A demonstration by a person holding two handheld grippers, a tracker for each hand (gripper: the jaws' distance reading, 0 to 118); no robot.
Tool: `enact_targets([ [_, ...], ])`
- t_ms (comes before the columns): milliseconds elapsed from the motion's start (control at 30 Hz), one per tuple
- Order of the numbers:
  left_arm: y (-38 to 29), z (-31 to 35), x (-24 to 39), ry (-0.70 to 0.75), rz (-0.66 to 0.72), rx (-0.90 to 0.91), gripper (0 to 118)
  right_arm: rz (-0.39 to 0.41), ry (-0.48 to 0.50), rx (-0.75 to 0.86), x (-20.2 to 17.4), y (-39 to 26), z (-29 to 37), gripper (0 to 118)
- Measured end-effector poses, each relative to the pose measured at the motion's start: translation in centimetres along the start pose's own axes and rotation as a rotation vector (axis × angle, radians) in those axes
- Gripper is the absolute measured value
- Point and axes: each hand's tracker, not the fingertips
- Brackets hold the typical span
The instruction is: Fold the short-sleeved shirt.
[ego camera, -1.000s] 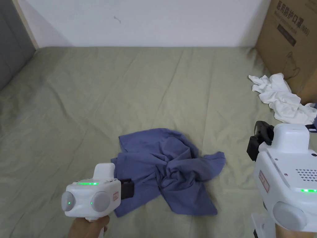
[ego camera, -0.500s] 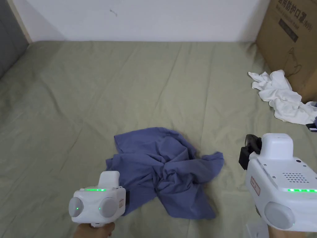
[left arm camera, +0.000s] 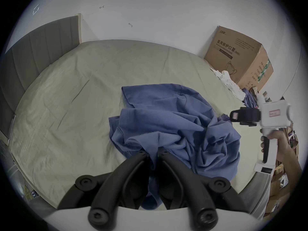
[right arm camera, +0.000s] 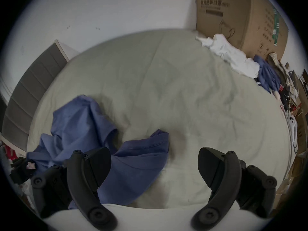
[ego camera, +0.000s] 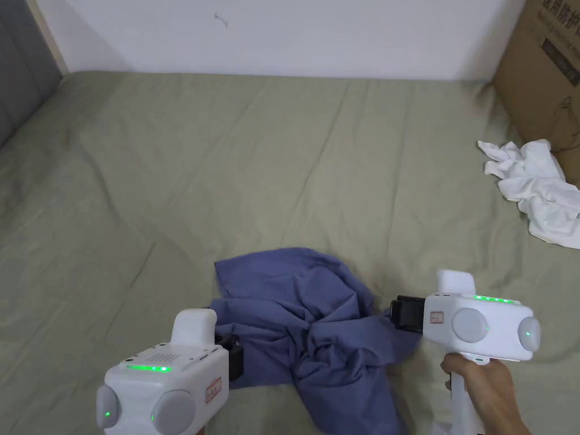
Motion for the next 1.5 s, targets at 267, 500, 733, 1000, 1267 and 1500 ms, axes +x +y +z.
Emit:
enact_targets([
  [267, 0.0, -0.4, -0.5, -0.012, 0.006, -0.014, 11, 0.037, 0.005, -0.03, -0.7, -0.4, -1.7, 7],
  [500, 1.3, 0.6, -1.2, -0.041, 0.026, 0.021, 11, 0.028, 0.052, 0.196, 0.1, -0.1, 6.0, 5],
  [733, 6.0, 3.1, -2.1, -0.067, 0.043, 0.131, 11, 0.066, 0.027, 0.462, 1.5, 3.4, 17.8, 5],
  [1000, 16.5, 7.6, -4.3, -0.022, 0.021, 0.314, 11, 0.129, -0.078, 0.653, 1.9, 8.6, 26.9, 5],
  [1267, 27.1, 12.5, -5.8, 0.057, -0.005, 0.444, 11, 0.081, -0.112, 0.758, 3.2, 15.2, 30.4, 5],
  [1500, 35.1, 14.3, -5.8, 0.053, 0.008, 0.519, 11, 0.079, -0.125, 0.84, 1.7, 20.5, 32.4, 5],
])
